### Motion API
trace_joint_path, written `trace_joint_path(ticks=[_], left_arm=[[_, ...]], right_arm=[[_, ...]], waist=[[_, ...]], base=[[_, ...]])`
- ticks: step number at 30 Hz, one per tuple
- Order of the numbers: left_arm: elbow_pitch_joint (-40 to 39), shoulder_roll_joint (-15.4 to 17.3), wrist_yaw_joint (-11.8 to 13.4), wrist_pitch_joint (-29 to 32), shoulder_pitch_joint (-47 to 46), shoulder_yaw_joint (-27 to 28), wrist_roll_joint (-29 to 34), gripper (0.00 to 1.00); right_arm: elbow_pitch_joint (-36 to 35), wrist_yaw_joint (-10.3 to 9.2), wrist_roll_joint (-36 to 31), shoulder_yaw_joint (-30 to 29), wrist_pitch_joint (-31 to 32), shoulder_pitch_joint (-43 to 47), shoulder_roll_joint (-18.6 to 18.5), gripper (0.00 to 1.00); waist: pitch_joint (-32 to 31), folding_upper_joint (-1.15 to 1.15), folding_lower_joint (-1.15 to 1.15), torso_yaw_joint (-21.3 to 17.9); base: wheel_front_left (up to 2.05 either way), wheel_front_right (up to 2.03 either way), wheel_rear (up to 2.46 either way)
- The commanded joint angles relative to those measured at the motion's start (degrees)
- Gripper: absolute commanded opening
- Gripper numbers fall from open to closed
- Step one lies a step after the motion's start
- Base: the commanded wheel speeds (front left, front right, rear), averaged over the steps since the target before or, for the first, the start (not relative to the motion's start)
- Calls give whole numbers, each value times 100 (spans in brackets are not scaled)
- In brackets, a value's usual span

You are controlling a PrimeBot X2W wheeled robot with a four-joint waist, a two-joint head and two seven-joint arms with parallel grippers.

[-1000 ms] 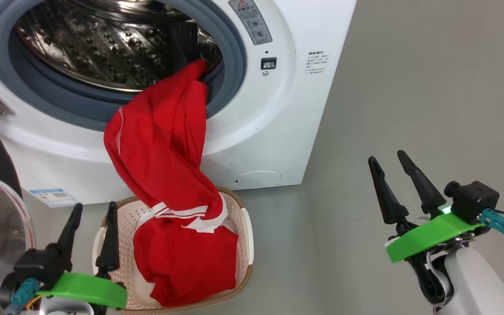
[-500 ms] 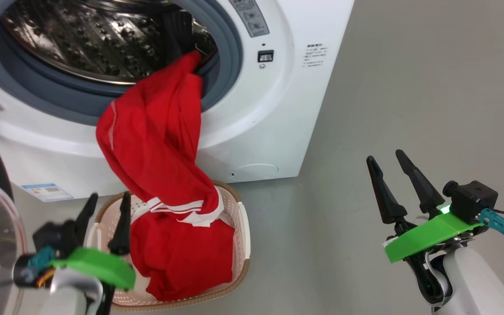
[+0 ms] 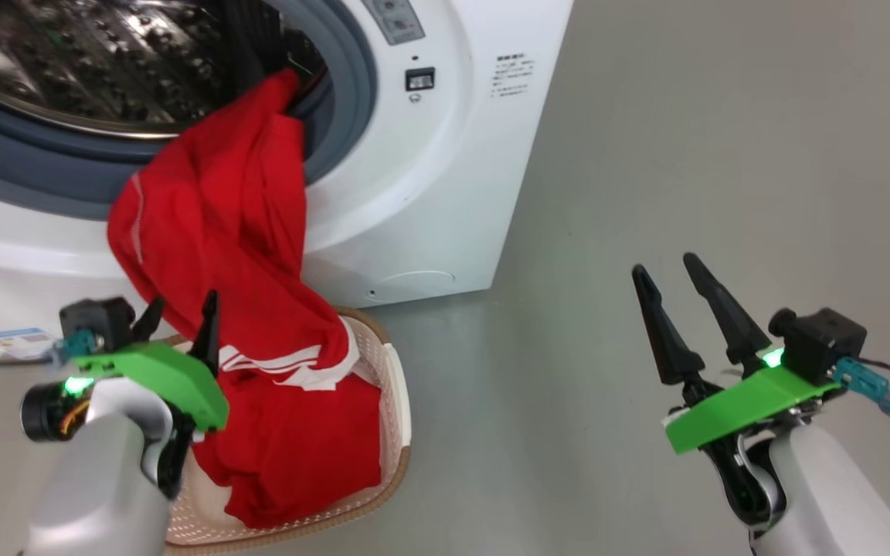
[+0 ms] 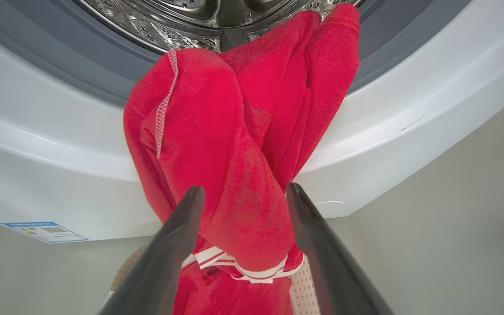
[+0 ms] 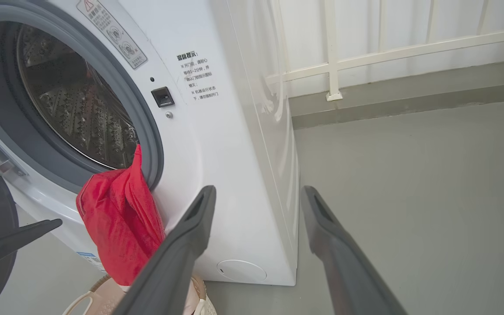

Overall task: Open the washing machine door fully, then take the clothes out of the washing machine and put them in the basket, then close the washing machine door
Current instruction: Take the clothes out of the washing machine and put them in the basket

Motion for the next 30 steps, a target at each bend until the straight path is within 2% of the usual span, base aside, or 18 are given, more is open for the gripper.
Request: trace_joint_path(ticks=[1,12,29,30], left_arm=[[165,194,-16,8,-370,73,-135,100],[1590,374,-17,247,-1549,-100,-422,100],[2072,467,-8,682,-2236,-142,-783,100],[2085,468,-1,694,-2253,-130,-805,75]], right_arm=[[-164,9,-34,141,-27,-167,29,100],[-230,9,-71,211,-27,-452,106,100],[-300,9,-106,157,-27,-591,191,100],[-300,9,-108,155,-27,-596,194,100]], waist=[[112,0,0,-100],[558,0,0,-391],[877,0,0,-577],[885,0,0,-580]], base=[[0,0,0],[0,0,0],[0,0,0],[0,0,0]])
